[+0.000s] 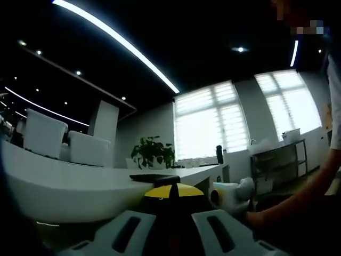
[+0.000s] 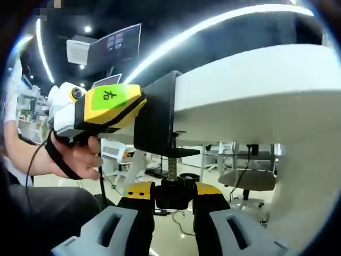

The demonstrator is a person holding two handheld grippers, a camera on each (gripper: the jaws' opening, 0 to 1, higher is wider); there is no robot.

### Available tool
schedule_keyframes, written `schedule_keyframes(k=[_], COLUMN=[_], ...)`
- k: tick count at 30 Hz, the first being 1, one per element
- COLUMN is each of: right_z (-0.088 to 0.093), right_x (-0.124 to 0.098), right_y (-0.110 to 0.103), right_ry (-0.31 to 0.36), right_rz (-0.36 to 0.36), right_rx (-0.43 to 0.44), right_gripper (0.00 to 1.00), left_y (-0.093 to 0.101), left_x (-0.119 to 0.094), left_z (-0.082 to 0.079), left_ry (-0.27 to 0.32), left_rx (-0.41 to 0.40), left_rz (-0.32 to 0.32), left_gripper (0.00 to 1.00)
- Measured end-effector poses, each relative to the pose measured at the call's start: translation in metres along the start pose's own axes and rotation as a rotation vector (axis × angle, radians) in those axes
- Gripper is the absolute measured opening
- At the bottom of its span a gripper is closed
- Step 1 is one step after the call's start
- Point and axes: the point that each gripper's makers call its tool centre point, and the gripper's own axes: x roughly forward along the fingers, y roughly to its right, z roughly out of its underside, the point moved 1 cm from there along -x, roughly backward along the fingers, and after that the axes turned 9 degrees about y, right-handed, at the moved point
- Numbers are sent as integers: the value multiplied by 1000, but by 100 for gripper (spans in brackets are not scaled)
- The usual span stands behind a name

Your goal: Clamp the fixed fixture on the desktop, loosen the retaining clip, secure it to the edge of the desk, and tighten the retaining clip.

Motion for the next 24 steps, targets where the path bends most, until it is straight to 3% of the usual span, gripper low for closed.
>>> schedule_keyframes(k=[8, 13, 18, 20, 21, 22, 24], right_z=[2, 8, 17, 13, 11, 7, 3], right_x=[0, -14, -32, -45, -47, -52, -51], right_y=[-1, 5, -7, -9, -11, -13, -19], right_ry=[22, 53, 26, 83, 103, 130, 140], right_rz=[-14, 192, 420, 595, 625, 698, 734], right_rx=[30, 77, 33, 61, 61, 44, 9], right_gripper=[26, 33, 36, 36, 36, 36, 36], left_y=[1, 1, 1, 2, 2, 2, 2], left_x=[0, 0, 0, 1, 1, 1, 0], left_z=[1, 1, 1, 1, 2, 2, 3], left_ry=[-1, 0, 1, 0, -2, -4, -7], left_rx=[9, 6, 6, 2, 5, 11, 33], left_rz=[-6, -4, -3, -1, -1, -4, -10], left_gripper=[3, 3, 3, 3, 3, 3, 3])
